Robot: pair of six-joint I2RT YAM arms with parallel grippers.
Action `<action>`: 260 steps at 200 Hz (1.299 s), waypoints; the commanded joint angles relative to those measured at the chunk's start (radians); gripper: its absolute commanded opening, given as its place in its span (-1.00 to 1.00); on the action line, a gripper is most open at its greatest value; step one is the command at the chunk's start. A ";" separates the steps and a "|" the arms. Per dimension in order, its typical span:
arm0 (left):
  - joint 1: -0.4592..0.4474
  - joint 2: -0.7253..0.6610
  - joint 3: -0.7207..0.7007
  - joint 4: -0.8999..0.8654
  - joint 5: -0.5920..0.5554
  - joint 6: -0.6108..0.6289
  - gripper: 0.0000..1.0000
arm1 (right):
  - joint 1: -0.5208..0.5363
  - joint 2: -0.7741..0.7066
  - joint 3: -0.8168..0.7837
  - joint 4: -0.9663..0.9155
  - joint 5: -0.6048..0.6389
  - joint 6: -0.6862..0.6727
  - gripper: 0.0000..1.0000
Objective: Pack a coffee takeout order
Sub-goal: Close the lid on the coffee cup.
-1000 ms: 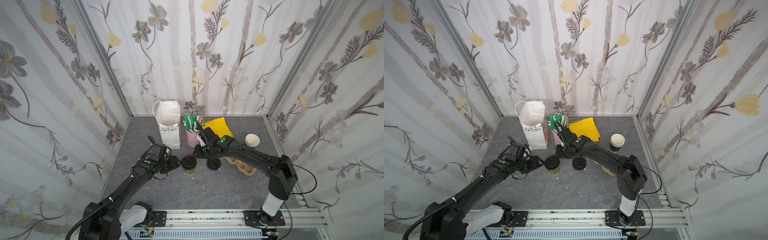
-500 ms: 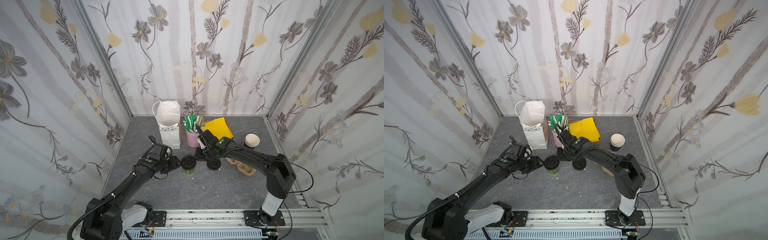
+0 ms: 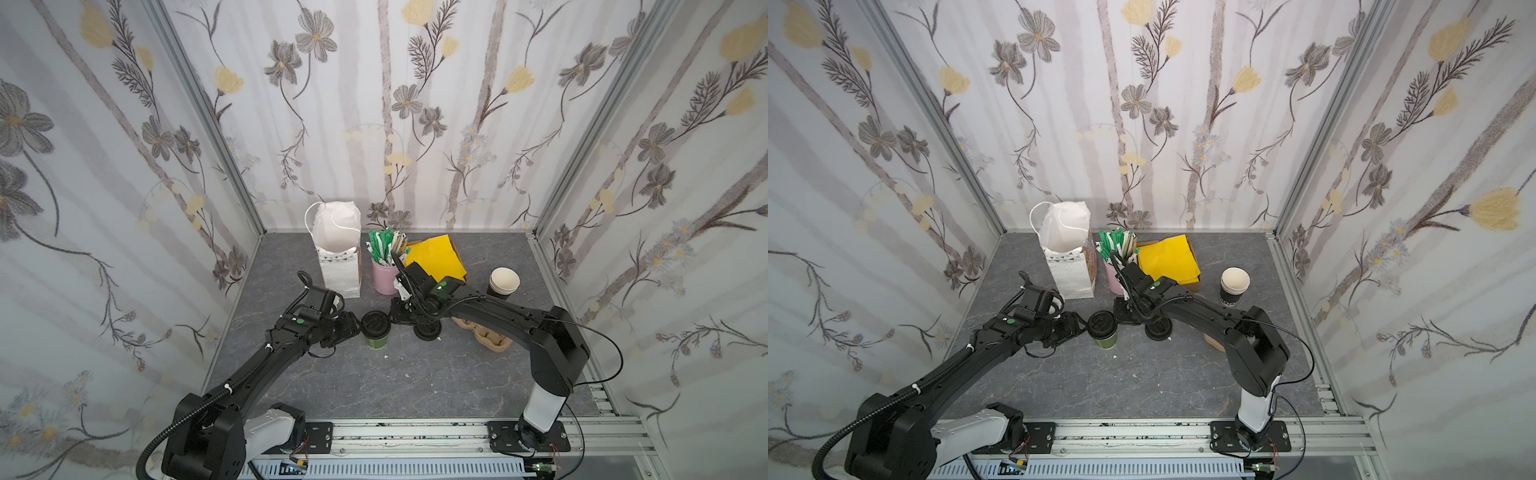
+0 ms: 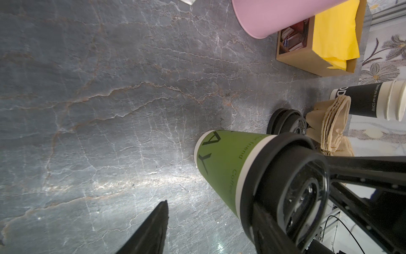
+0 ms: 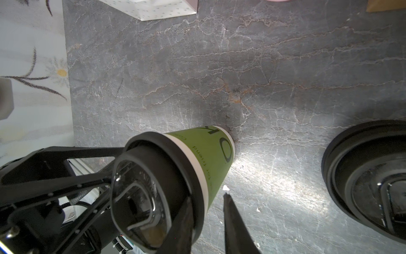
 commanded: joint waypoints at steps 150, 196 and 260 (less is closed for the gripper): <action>0.000 -0.048 0.024 0.013 -0.008 0.005 0.25 | 0.002 -0.002 0.083 -0.034 0.031 0.016 -0.28; -0.001 -0.051 0.028 0.013 -0.019 0.001 0.25 | 0.001 -0.006 0.088 -0.052 0.033 0.009 -0.26; -0.001 -0.025 0.000 0.016 -0.019 0.008 0.25 | 0.002 0.002 0.047 -0.025 0.018 0.007 -0.27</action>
